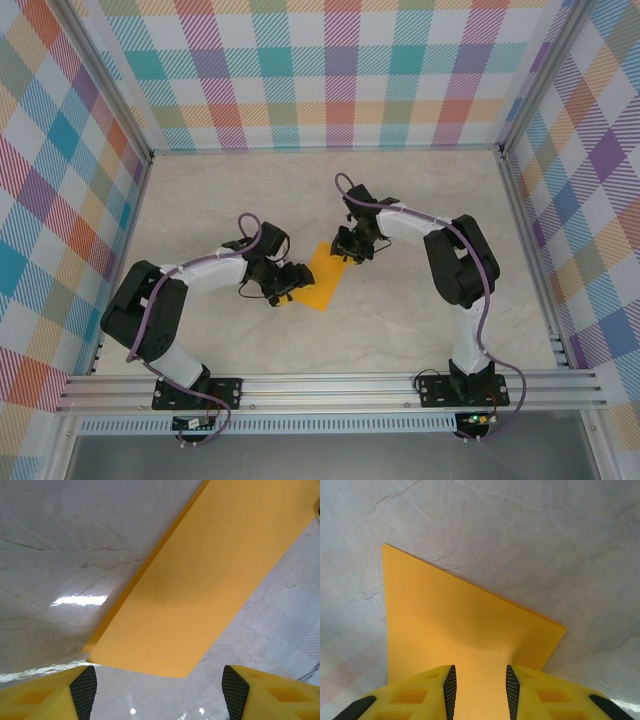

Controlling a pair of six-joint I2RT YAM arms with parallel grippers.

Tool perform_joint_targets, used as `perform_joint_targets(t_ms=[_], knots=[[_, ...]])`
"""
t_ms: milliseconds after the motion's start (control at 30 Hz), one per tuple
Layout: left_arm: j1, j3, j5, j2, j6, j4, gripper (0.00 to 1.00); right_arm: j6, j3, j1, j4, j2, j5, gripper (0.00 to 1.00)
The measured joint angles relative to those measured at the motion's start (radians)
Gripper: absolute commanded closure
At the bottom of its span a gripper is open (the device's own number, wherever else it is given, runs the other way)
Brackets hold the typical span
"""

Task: Fold a paper plane with a square sheet of paper (pick it up from the middle)
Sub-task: Fold the triangle a second time at the center of the table.

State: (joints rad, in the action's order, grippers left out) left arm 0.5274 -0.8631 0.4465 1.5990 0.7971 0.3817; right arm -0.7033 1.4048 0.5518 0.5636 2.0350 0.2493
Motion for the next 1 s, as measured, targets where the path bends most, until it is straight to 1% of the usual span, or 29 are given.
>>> perform_joint_targets(t_ms=[233,433,633,833,1000], knots=[[0.000,-0.006,0.005,0.010,-0.010,0.002,0.30,0.000,0.000,0.000,0.000,0.000,-0.006,0.66],[0.000,-0.018,-0.036,0.010,-0.032,0.030,0.29,0.000,-0.003,0.000,-0.001,0.000,-0.007,0.67],[0.000,-0.021,-0.044,0.014,-0.036,0.031,0.29,0.000,-0.011,0.000,-0.002,0.000,-0.007,0.67],[0.000,-0.033,-0.036,0.047,-0.036,0.023,0.31,0.000,-0.018,0.000,-0.001,0.000,-0.007,0.67],[0.000,-0.041,-0.009,0.050,-0.038,0.004,0.36,0.000,-0.018,0.000,-0.001,0.000,-0.008,0.67]])
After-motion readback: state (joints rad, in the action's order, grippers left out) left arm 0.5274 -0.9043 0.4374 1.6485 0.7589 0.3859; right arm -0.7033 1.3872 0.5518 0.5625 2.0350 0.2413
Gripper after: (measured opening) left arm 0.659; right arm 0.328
